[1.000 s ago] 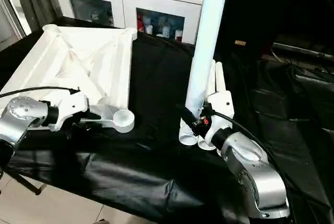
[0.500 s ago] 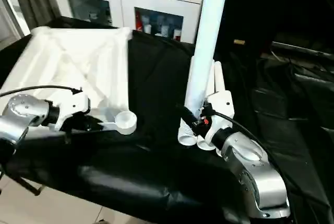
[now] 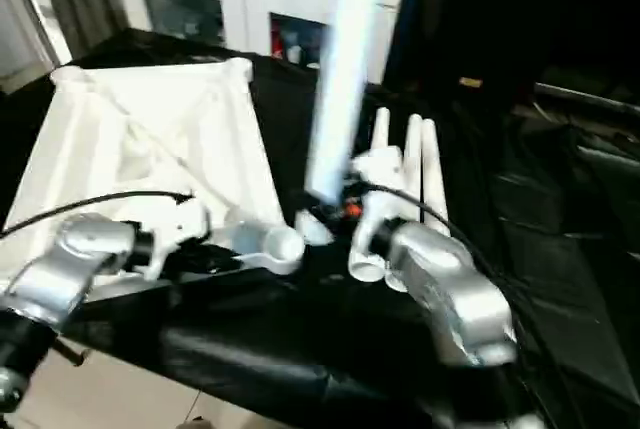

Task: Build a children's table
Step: Insert table leg to table base

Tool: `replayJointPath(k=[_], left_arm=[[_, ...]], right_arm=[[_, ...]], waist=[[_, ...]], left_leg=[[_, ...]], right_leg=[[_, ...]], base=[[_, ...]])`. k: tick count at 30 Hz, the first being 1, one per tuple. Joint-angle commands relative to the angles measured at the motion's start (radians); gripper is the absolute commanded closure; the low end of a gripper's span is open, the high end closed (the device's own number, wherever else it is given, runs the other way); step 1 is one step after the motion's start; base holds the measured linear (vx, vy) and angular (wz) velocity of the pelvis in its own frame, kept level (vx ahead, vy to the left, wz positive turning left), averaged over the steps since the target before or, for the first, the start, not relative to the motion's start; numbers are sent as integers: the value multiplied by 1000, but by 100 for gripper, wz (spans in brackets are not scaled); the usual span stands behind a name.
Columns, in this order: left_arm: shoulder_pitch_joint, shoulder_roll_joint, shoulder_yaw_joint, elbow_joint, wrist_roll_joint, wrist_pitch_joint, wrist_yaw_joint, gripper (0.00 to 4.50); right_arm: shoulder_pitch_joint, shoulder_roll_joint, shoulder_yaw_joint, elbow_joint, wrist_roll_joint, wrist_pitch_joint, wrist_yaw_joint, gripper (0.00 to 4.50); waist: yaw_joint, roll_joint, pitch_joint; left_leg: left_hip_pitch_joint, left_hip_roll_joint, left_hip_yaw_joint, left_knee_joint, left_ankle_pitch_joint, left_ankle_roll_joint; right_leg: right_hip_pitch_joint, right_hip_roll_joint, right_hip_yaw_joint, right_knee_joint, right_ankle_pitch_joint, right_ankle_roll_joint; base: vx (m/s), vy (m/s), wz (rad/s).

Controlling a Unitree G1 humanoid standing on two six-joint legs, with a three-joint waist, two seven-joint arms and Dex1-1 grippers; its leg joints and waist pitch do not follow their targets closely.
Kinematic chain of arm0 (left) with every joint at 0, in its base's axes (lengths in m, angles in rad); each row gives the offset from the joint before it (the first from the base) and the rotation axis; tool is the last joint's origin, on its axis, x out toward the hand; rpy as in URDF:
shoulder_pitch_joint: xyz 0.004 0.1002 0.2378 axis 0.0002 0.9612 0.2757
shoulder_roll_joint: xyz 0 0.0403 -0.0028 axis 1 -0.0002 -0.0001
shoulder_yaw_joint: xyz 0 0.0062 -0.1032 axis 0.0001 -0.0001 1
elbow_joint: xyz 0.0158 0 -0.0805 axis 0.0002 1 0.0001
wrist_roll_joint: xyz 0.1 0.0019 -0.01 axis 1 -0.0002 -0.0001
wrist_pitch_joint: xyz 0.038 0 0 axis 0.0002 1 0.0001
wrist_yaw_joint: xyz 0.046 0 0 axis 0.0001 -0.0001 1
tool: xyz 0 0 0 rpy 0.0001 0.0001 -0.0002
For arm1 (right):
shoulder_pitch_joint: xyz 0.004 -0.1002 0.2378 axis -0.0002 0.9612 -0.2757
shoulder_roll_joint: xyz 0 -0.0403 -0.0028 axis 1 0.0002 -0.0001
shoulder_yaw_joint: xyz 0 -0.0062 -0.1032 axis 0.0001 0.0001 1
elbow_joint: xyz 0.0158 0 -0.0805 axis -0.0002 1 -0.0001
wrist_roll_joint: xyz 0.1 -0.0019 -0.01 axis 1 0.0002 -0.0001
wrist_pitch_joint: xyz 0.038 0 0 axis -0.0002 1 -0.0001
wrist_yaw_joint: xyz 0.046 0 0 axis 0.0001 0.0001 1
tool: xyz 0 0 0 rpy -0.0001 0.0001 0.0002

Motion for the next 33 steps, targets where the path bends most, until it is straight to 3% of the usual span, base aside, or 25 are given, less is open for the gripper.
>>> replayJointPath(k=[1,2,3,10,18,19,22,26,32,33], left_arm=[[0,-9,-7,-22,13,9,25,450],[3,-8,-7,-26,15,13,25,450],[7,-6,-8,-37,14,21,26,450],[-1,8,-14,-41,6,39,2,450],[-9,5,-17,-46,8,44,-2,450],[-10,5,-18,-46,9,44,0,450],[-13,3,-18,-47,10,47,4,450],[-10,4,-17,-51,9,52,3,450],[-7,11,-14,-50,10,49,2,450],[-8,13,-13,-47,10,46,1,450]], right_arm=[[-24,-1,13,27,-9,-4,23,257],[-31,0,22,39,-12,-6,30,257],[-40,1,34,56,-24,-9,38,257],[-78,27,57,173,-57,-67,44,257],[-139,88,43,332,-59,-124,56,257],[-143,91,46,342,-62,-128,59,257],[-155,100,65,383,-78,-150,75,257],[-169,114,72,447,-102,-205,79,257],[-173,143,30,490,-81,-247,80,257],[-166,145,17,499,-70,-255,89,257]], waist=[[-3,4,-57],[-3,-8,-56],[0,-1,-56],[-5,-4,-54],[-9,-5,-52],[-9,-10,-46],[-8,-10,-41],[-10,-7,-40],[-17,-2,-38],[-18,4,-38]], left_leg=[[5,21,7,-74,-97,-13],[5,21,10,-74,-97,-9],[5,22,8,-74,-94,-10],[7,21,11,-76,-110,-28],[7,21,12,-74,-80,-13],[5,21,12,-76,-83,-12],[5,22,12,-80,-122,-17],[8,24,11,-82,-143,-23],[8,25,9,-85,-173,-29],[8,25,9,-86,-181,-31]], right_leg=[[43,-62,29,-58,45,-201],[43,-62,29,-60,42,-199],[42,-64,30,-58,35,-196],[39,-63,29,-59,16,-196],[39,-60,28,-53,76,-214],[38,-59,28,-56,70,-212],[36,-63,29,-61,1,-204],[32,-63,29,-64,-27,-202],[32,-64,30,-66,-46,-206],[31,-64,30,-67,-48,-208]], base=[[0,0,0],[0,0,0],[0,0,0],[0,0,0],[0,0,0],[0,0,0],[0,0,0],[0,0,0],[0,0,0],[0,0,0]])
